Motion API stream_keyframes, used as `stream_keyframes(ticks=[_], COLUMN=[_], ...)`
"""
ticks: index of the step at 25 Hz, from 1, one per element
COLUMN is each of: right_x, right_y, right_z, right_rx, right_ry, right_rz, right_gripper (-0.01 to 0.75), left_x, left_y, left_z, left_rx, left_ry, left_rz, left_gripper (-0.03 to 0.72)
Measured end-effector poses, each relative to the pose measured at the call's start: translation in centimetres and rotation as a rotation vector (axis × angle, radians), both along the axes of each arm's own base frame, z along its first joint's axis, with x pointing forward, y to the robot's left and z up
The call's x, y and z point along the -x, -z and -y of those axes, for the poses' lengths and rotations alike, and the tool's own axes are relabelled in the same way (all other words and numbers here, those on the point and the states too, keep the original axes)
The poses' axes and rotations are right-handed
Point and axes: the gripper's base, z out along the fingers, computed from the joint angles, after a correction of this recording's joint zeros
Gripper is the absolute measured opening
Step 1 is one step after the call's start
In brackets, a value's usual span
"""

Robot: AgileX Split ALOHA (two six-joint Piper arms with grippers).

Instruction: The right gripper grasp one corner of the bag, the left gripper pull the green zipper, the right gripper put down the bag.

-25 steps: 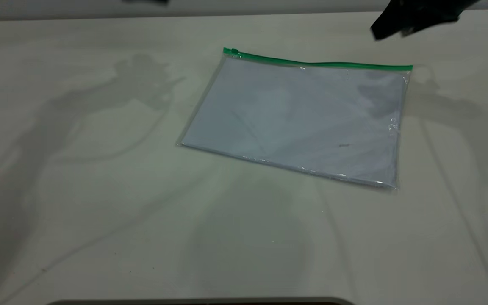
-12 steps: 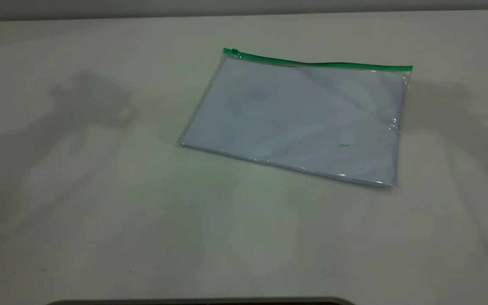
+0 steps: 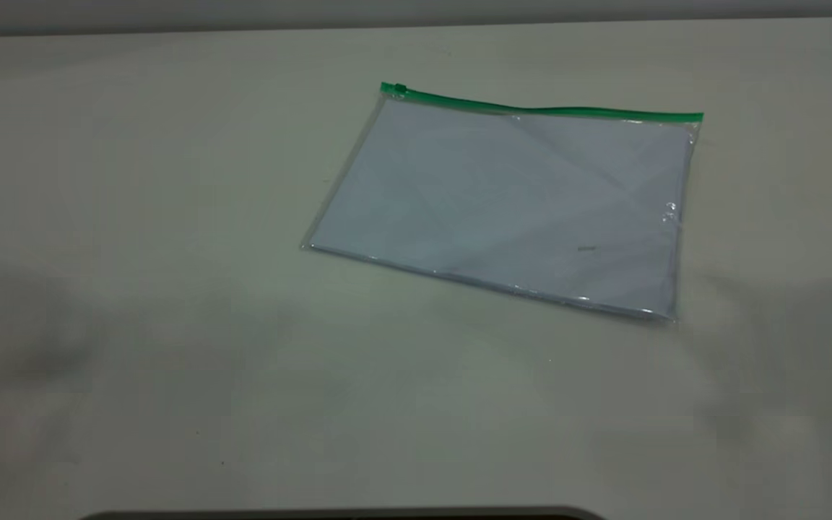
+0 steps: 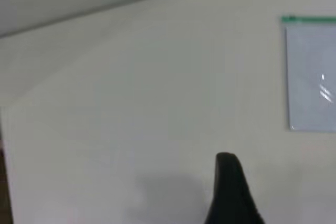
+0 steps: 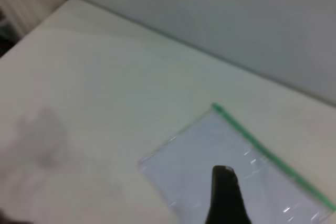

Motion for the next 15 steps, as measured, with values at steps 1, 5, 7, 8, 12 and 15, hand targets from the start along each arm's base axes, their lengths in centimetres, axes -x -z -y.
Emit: stream_keyframes(ticks=[1, 5, 7, 8, 12, 15], right_x=[1.1, 4.8, 6.9, 7.9, 12.1, 15.6], right_y=[0.0, 1.5, 2.9, 3.7, 7.0, 9.0], right_z=[-0.1, -0.3, -0.3, -0.3, -0.1, 0.3], right_rx=[0.0, 0.002, -0.002, -0.004, 0.029, 0.068], right_ry=[-0.013, -0.045, -0.049, -0.049, -0.032, 0.008], right_rz=[-0.015, -0.079, -0.109, -0.122, -0.126, -0.083], right_gripper=[0.558, 0.558, 0.558, 0.558, 0.557, 0.557], left_x=[1.1, 5.8, 8.3, 9.7, 14.7, 17.7], left_y=[-0.4, -0.2, 0.9, 1.3, 4.1, 6.2], left_z=[-0.1, -0.6, -0.9, -1.0, -1.5, -1.8], left_rx=[0.006, 0.027, 0.031, 0.034, 0.037, 0.041], left_ry=[-0.006, -0.023, -0.027, -0.029, -0.029, -0.029], left_rz=[0.021, 0.059, 0.059, 0.071, 0.094, 0.122], left_gripper=[0.557, 0.557, 0.557, 0.557, 0.557, 0.555])
